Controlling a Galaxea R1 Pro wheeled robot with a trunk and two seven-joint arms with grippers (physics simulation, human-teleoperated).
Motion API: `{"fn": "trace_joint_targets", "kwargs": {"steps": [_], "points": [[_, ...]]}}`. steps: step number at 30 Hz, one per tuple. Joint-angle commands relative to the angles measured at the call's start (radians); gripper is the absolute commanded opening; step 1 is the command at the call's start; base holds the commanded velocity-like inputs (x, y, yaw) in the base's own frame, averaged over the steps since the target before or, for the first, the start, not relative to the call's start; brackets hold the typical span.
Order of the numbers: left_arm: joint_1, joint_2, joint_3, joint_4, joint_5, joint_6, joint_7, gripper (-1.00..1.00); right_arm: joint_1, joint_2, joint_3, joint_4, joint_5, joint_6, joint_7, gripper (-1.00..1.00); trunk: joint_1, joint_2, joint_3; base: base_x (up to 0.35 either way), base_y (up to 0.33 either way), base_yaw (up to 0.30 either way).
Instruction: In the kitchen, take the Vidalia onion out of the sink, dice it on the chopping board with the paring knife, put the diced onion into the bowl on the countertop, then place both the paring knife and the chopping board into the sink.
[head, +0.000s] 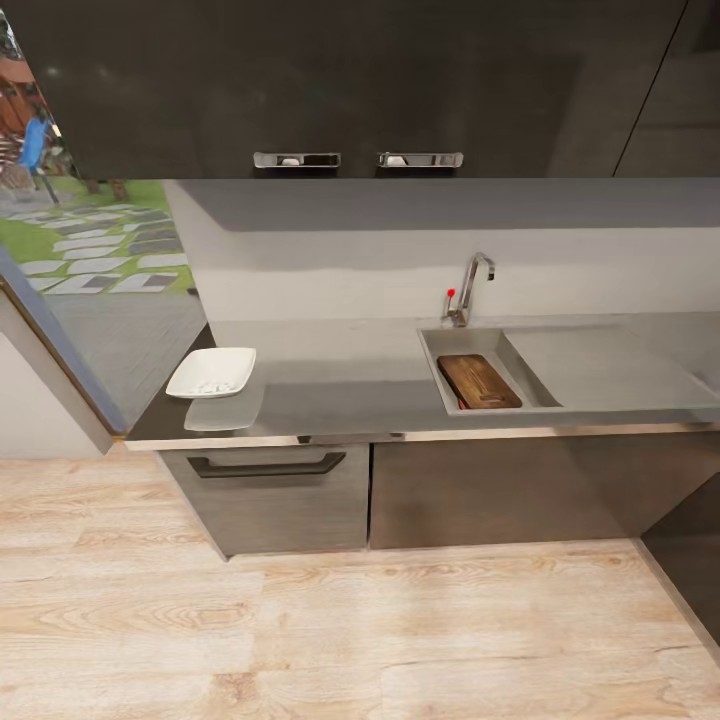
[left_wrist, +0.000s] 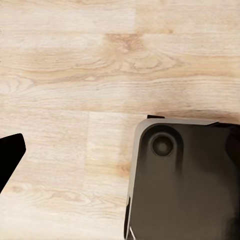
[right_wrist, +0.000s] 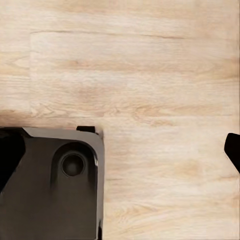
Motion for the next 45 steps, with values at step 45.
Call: {"fn": "trace_joint_targets", "kwargs": {"steps": [45], "points": [[0.002,0.002,-0.002,-0.001,0.005,-0.006,-0.002,1.00,-0.001,0.023,-0.007,-0.018,0.000,-0.041,0.018,1.00,0.001,-0.002,0.036,0.000,0.000,0.000]]}}
